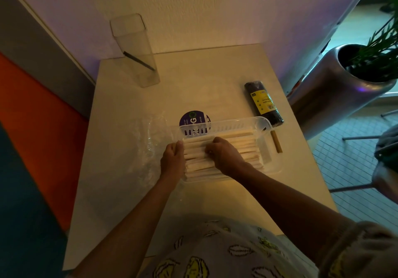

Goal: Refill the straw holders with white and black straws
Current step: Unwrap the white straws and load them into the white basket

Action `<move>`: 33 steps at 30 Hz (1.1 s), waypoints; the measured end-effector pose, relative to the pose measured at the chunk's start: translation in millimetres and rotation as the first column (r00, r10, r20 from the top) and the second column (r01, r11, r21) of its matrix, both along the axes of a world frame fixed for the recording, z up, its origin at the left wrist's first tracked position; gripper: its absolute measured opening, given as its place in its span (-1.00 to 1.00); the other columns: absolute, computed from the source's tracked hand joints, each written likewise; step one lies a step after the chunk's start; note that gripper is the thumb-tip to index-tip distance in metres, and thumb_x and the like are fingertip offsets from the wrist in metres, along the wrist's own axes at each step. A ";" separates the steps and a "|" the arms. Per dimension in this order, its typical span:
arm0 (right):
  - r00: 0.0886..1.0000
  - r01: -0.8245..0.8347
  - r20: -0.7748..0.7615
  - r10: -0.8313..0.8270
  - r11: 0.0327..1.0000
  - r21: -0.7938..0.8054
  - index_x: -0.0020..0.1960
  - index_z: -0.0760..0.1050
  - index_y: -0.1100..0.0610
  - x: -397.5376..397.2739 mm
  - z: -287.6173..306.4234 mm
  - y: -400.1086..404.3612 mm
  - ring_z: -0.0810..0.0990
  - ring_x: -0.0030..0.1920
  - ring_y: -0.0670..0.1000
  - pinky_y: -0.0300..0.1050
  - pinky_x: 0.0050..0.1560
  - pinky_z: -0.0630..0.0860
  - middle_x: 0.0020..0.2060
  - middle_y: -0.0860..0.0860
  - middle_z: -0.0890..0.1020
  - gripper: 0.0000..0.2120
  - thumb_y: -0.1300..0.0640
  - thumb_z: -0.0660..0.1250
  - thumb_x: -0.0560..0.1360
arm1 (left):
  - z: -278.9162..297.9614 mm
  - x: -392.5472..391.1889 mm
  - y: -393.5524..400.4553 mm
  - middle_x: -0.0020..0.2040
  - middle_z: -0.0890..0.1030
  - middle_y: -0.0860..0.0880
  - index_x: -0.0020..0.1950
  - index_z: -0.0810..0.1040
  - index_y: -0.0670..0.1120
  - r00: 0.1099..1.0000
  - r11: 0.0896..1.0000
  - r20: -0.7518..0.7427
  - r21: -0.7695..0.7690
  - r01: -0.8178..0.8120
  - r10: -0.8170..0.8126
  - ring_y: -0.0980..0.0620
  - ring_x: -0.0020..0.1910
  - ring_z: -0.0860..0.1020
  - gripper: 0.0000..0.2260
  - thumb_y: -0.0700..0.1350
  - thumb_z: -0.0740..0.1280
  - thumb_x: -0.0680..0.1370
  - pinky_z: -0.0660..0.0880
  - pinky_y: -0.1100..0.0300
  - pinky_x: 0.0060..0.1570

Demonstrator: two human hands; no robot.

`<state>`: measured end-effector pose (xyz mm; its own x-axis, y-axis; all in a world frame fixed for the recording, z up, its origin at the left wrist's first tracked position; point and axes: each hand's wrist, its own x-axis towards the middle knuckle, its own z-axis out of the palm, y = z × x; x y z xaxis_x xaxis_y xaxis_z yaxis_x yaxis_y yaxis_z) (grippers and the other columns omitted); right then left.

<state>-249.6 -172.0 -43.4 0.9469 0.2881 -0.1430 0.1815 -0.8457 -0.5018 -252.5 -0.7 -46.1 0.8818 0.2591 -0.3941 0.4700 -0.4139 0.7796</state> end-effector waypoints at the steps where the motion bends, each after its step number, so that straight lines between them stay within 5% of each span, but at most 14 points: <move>1: 1.000 -0.004 -0.008 0.004 1.000 0.005 0.13 0.60 0.12 -0.7 -0.5 0.5 0.57 0.12 0.02 -0.07 0.14 0.58 0.18 0.07 0.54 -0.83 0.16 0.35 0.56 | -1.5 -0.4 0.9 -0.04 0.57 -0.07 0.11 0.48 -0.07 1.000 1.000 -0.003 0.004 0.006 -0.006 -0.08 -0.02 0.55 -0.68 0.13 0.09 0.64 0.50 0.03 0.04; 7: 0.999 0.036 -0.001 -0.036 0.998 0.059 0.20 0.58 0.09 -1.7 4.7 -1.4 0.56 0.14 0.00 -0.11 0.13 0.56 0.21 0.03 0.53 -0.78 0.14 0.34 0.57 | -5.0 0.8 2.6 -0.02 0.60 -0.09 0.14 0.51 -0.08 1.000 1.000 0.004 0.017 0.021 -0.021 -0.10 -0.03 0.57 -0.62 0.16 0.07 0.64 0.54 -0.05 0.07; 13: 0.949 0.211 0.225 -0.221 0.975 0.068 0.11 0.61 0.09 3.8 18.1 -24.4 0.53 -0.02 -0.03 -0.06 -0.01 0.58 0.02 0.03 0.62 -0.83 0.12 0.32 0.56 | -1.1 0.9 0.0 -0.11 0.57 -0.09 0.07 0.55 -0.18 0.995 0.989 0.094 0.148 -0.025 0.011 -0.03 -0.14 0.51 -0.65 0.02 0.08 0.67 0.35 0.18 -0.16; 21: 0.862 0.449 0.274 -0.426 0.893 -0.026 0.22 0.58 0.07 20.6 52.7 -50.6 0.50 0.19 0.12 0.10 0.18 0.50 0.15 0.09 0.60 -0.74 0.16 0.33 0.54 | 12.1 28.8 9.6 -0.08 0.61 -0.18 -0.04 0.55 -0.15 0.997 0.982 0.076 0.184 -0.037 0.024 -0.15 -0.09 0.57 -0.63 0.06 0.07 0.66 0.43 0.10 -0.16; 25: 0.781 0.617 0.268 -0.565 0.764 -0.187 0.37 0.41 0.10 28.2 66.5 -55.0 0.39 0.25 0.26 0.15 0.23 0.37 0.26 0.19 0.47 -0.54 0.09 0.34 0.49 | 25.8 53.7 16.4 -0.09 0.60 -0.25 -0.11 0.55 -0.19 0.997 0.989 0.050 0.132 -0.073 0.067 -0.20 -0.09 0.58 -0.62 0.03 0.08 0.65 0.45 0.06 -0.16; 29: 0.676 0.729 0.098 -0.731 0.643 -0.235 0.51 0.10 0.11 41.2 73.0 -56.6 0.34 0.31 0.38 0.29 0.32 0.33 0.35 0.31 0.32 -0.24 0.01 0.33 0.39 | 41.5 87.4 24.4 -0.12 0.64 -0.28 -0.17 0.58 -0.22 0.993 0.989 0.027 0.087 -0.121 0.119 -0.22 -0.14 0.62 -0.57 0.08 0.11 0.58 0.59 -0.07 -0.10; 33: 0.600 0.800 -0.254 -0.759 0.575 0.172 0.43 0.15 0.18 59.1 70.7 -57.9 0.57 0.11 0.30 0.27 0.00 0.61 0.18 0.23 0.47 -0.33 0.19 0.34 0.39 | 58.2 119.4 25.5 -0.06 0.60 -0.26 -0.11 0.55 -0.25 0.989 0.986 0.081 0.110 -0.129 0.120 -0.21 -0.06 0.59 -0.60 0.05 0.12 0.60 0.55 -0.05 -0.07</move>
